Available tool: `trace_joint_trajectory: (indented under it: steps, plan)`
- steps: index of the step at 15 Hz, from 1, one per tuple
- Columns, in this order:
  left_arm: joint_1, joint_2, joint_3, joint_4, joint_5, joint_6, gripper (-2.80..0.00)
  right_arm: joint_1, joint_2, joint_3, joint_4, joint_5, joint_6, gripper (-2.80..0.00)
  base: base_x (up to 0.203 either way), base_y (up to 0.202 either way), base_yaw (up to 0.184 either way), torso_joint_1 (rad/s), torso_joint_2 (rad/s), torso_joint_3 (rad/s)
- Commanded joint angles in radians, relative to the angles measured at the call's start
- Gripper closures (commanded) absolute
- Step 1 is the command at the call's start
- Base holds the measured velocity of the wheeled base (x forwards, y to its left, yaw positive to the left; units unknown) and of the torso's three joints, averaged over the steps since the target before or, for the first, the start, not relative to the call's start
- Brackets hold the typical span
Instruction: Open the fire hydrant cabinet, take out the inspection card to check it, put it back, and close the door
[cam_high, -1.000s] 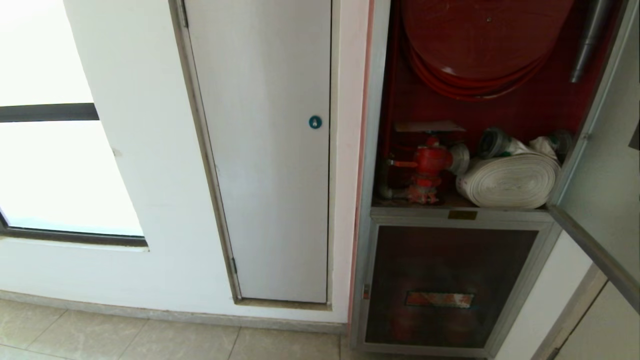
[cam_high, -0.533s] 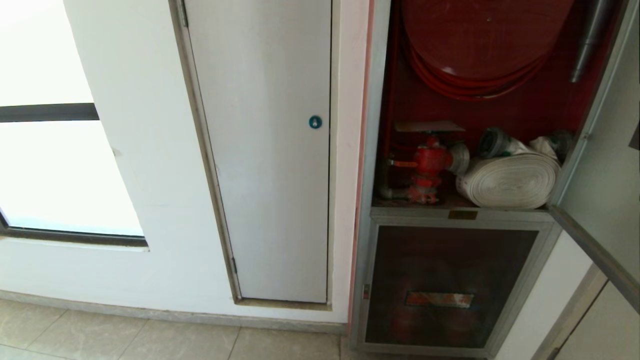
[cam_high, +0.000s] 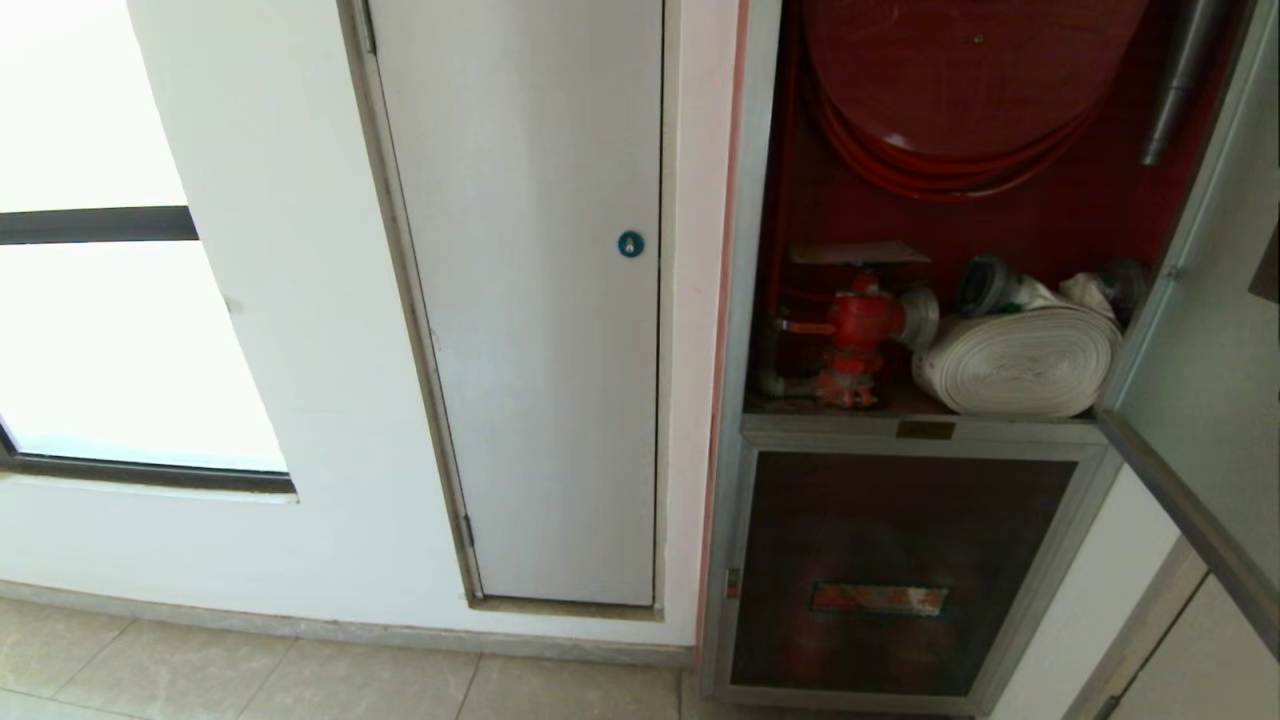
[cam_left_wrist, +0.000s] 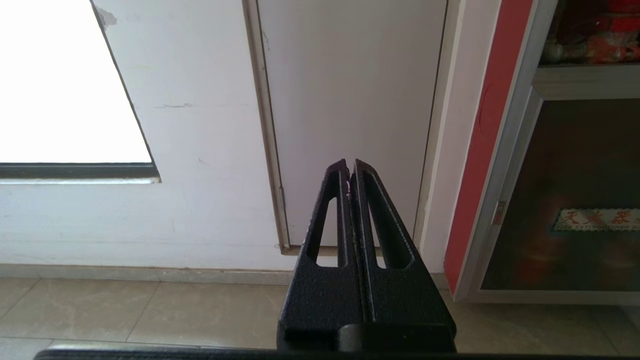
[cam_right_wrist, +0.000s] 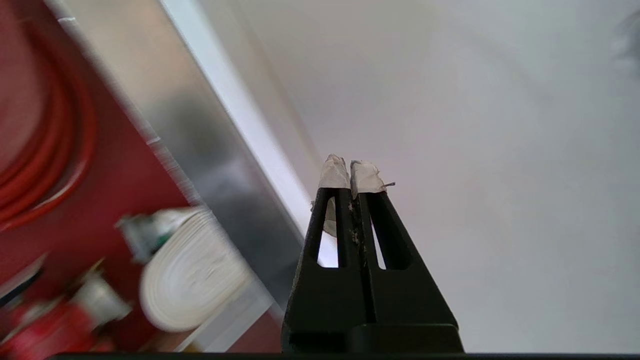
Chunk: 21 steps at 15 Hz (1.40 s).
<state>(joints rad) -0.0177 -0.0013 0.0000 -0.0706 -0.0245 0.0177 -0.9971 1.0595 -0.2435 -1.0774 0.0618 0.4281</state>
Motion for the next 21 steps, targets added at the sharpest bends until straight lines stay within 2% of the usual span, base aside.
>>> trace_joint_trajectory:
  steps: [1, 4, 7, 10, 13, 15, 17, 21]
  plan:
    - [-0.001, 0.0, 0.028, -0.001, 0.0, 0.0, 0.0, 0.044, -0.036, 0.008, -0.007, 0.011, 0.001, 0.0, 0.0, 0.0, 0.0, 0.0, 0.0, 0.0]
    - [-0.001, 0.0, 0.028, 0.002, 0.0, -0.001, 0.0, 0.106, -0.082, 0.019, -0.006, 0.093, 0.001, 0.0, 0.0, 0.0, 0.0, 0.0, 0.0, 0.0]
    - [-0.001, 0.001, 0.028, -0.001, 0.0, 0.001, 0.0, 0.234, -0.123, 0.025, -0.007, 0.142, -0.002, 0.0, 0.0, 0.0, 0.0, 0.0, 0.0, 0.0]
    - [-0.001, 0.001, 0.028, -0.001, 0.0, 0.0, 0.0, 0.363, -0.132, 0.002, -0.005, 0.156, -0.013, 0.0, 0.0, 0.0, 0.0, 0.0, 0.0, 0.0]
    - [-0.001, 0.001, 0.028, -0.001, 0.0, -0.001, 0.0, 0.371, -0.027, -0.052, -0.006, 0.233, -0.015, 0.0, 0.0, 0.0, 0.0, 0.0, 0.0, 0.0]
    - [-0.001, 0.001, 0.028, 0.002, 0.0, -0.001, 0.0, 0.404, 0.035, -0.076, -0.006, 0.326, -0.015, 0.0, 0.0, 0.0, 0.0, 0.0, 0.0, 0.0]
    - [0.001, 0.001, 0.028, -0.001, 0.0, 0.0, 0.0, 0.48, 0.098, -0.097, -0.006, 0.38, -0.016, 0.0, 0.0, 0.0, 0.0, 0.0, 0.0, 0.0]
    - [0.0, 0.0, 0.028, -0.001, 0.0, 0.0, 0.0, 0.668, 0.248, -0.169, -0.006, 0.383, -0.017, 0.0, 0.0, 0.0, 0.0, 0.0, 0.0, 0.0]
